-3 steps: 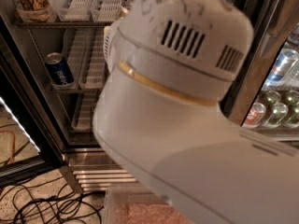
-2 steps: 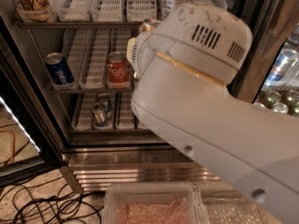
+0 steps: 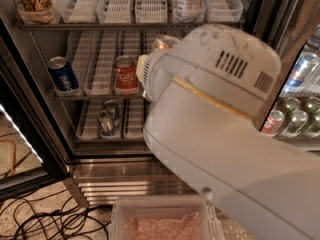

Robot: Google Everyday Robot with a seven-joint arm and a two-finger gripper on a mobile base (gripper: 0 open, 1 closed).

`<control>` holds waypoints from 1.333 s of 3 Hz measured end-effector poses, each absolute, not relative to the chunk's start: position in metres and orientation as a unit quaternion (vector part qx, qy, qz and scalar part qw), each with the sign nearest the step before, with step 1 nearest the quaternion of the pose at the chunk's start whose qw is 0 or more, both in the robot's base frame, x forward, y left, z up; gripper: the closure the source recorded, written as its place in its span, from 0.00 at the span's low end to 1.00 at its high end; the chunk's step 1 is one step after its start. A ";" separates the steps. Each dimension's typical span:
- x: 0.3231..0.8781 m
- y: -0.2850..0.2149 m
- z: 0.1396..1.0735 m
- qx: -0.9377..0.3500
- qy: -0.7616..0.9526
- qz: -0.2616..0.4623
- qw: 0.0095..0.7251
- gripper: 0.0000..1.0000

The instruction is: Pick orange can from top shelf of fridge

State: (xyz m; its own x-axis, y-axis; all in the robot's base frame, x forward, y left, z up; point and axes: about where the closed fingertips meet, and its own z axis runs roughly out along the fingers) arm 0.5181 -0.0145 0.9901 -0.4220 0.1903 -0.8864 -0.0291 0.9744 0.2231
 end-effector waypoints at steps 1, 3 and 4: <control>0.496 -0.040 0.945 0.097 0.853 0.117 0.499 1.00; 0.473 -0.055 0.897 0.134 0.874 0.123 0.451 1.00; 0.467 -0.057 0.879 0.141 0.883 0.128 0.430 1.00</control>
Offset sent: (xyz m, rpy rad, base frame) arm -0.0736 -0.0600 -0.1638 0.5393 0.3778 -0.3626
